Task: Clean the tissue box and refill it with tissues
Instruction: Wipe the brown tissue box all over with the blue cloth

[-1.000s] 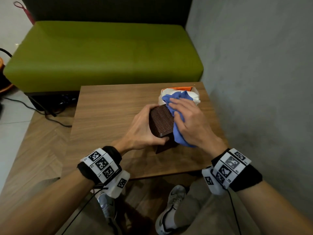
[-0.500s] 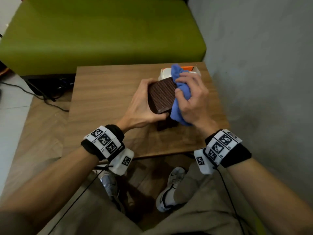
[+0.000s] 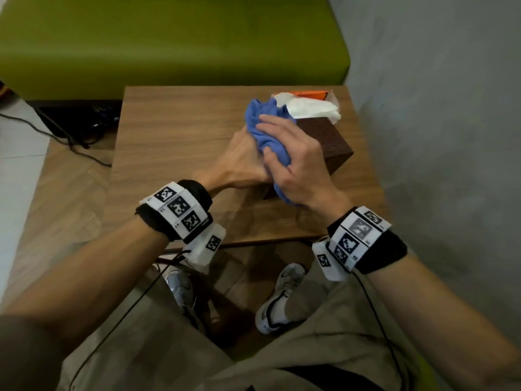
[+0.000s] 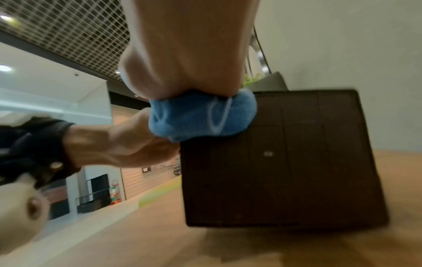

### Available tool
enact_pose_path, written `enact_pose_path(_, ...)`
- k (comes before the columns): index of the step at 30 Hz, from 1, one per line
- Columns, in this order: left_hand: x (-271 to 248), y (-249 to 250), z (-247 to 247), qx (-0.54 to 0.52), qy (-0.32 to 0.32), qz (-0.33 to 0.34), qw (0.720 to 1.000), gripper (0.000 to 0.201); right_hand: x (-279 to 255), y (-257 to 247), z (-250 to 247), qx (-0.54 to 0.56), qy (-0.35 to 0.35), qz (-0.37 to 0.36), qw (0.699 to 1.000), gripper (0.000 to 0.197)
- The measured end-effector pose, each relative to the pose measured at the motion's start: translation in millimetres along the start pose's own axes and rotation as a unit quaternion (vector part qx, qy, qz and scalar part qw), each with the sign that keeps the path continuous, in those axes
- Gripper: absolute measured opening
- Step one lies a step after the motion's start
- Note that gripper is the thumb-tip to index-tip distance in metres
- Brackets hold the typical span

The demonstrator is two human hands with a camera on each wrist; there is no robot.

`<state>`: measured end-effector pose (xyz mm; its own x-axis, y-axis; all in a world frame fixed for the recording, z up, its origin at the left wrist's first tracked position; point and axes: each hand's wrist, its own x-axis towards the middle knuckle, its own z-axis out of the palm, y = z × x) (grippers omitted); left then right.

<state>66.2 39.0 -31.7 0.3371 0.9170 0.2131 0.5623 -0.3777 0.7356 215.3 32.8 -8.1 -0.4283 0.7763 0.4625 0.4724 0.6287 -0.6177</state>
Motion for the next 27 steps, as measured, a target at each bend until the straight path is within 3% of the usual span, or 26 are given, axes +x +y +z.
enact_pose_path(1,-3.9,-4.8,2.8,-0.027,-0.007,-0.001,1.0,0.056,-4.0,5.9,3.1,-0.022,-0.029,0.012,0.999,0.04)
enact_pose_path(4,-17.0,-24.9,15.2,-0.033,0.03,-0.037,0.998,0.099,-10.8,31.1,-0.2,-0.133,-0.068,0.032,0.988,0.045)
enact_pose_path(7,-15.3,-32.1,20.9,-0.013,0.031,-0.06,0.998,0.111,-4.9,43.4,-7.4,-0.156,-0.033,0.066,0.985,0.043)
enact_pose_path(9,-10.0,-29.0,18.8,-0.013,0.018,-0.051,0.998,0.108,-4.6,37.1,-2.6,-0.181,-0.002,0.057,0.982,0.037)
enact_pose_path(12,-6.4,-27.0,25.4,-0.035,0.023,-0.05,0.998,0.079,-6.2,19.7,12.9,-0.215,-0.032,-0.01,0.976,0.02)
enact_pose_path(13,-6.0,-26.2,26.6,-0.045,0.028,-0.066,0.996,0.081,-5.9,18.5,12.2,-0.22,-0.057,-0.023,0.974,0.018)
enact_pose_path(14,-6.2,-26.1,26.4,-0.063,0.034,-0.094,0.993,0.095,-4.4,23.1,7.5,-0.222,-0.074,-0.021,0.972,0.019)
enact_pose_path(16,-10.1,-33.1,20.9,-0.066,0.021,-0.108,0.992,0.113,-0.9,44.0,-10.6,-0.224,-0.056,0.027,0.973,0.017)
enact_pose_path(19,-15.2,-36.4,11.3,-0.011,0.004,-0.067,0.998,0.105,-1.0,63.6,-34.1,-0.236,-0.012,0.093,0.967,0.017)
enact_pose_path(21,-11.0,-29.1,12.3,-0.027,0.012,-0.053,0.998,0.1,-0.3,47.1,-20.9,-0.261,-0.055,0.058,0.962,0.02)
enact_pose_path(24,-7.1,-22.5,18.8,-0.045,0.006,-0.026,0.999,0.076,-1.1,18.1,8.9,-0.255,-0.141,-0.03,0.956,0.021)
enact_pose_path(25,-7.3,-24.6,18.0,-0.048,0.005,-0.03,0.998,0.072,0.5,17.7,8.2,-0.251,-0.152,-0.035,0.955,0.02)
enact_pose_path(27,-12.8,-29.7,12.7,-0.044,0.009,-0.047,0.998,0.085,2.9,32.5,-5.4,-0.25,-0.132,0.005,0.959,0.016)
